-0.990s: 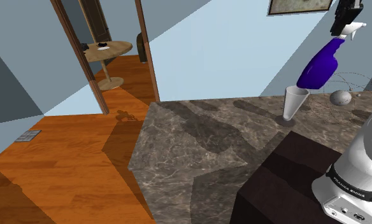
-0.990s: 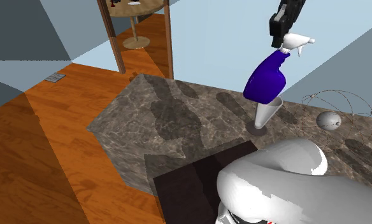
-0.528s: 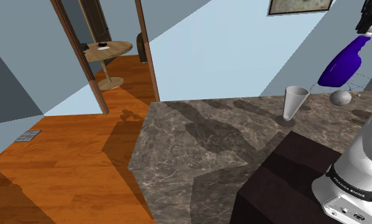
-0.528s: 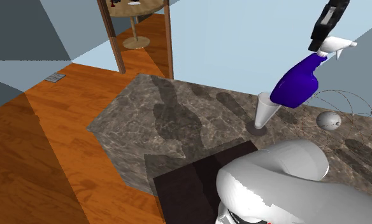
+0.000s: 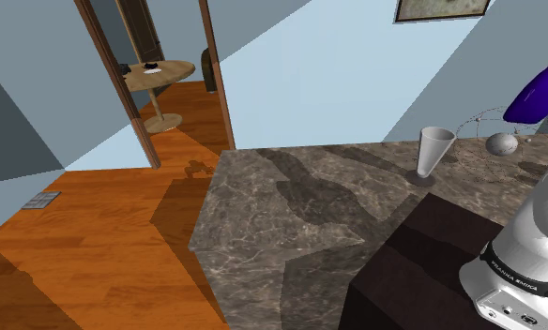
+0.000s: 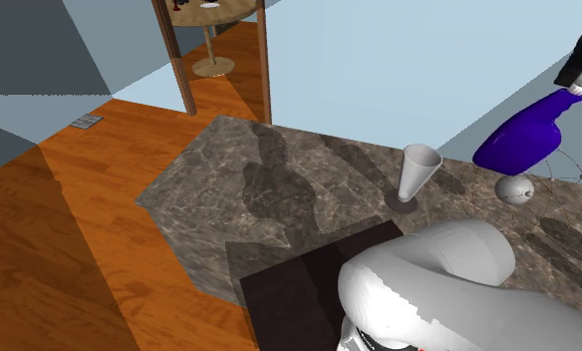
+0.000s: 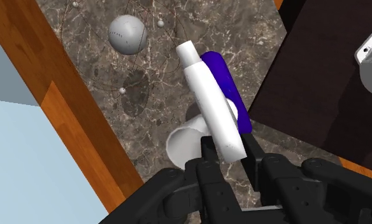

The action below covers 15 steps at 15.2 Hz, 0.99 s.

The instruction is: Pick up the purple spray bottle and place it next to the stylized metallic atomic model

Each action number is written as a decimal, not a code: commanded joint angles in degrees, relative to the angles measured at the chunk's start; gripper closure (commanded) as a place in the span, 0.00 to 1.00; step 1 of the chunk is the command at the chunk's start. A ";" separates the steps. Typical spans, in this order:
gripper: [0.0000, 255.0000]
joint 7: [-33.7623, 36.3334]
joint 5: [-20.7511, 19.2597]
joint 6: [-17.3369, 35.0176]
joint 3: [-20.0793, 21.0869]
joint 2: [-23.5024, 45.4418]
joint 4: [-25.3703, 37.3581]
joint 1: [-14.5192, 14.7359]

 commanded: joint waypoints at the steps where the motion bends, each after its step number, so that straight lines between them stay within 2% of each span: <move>1: 1.00 -2.56 -1.66 -0.19 -2.13 -0.06 1.52 -0.08; 15: 1.00 -0.43 -5.58 6.44 -5.77 -6.20 -11.21 -2.42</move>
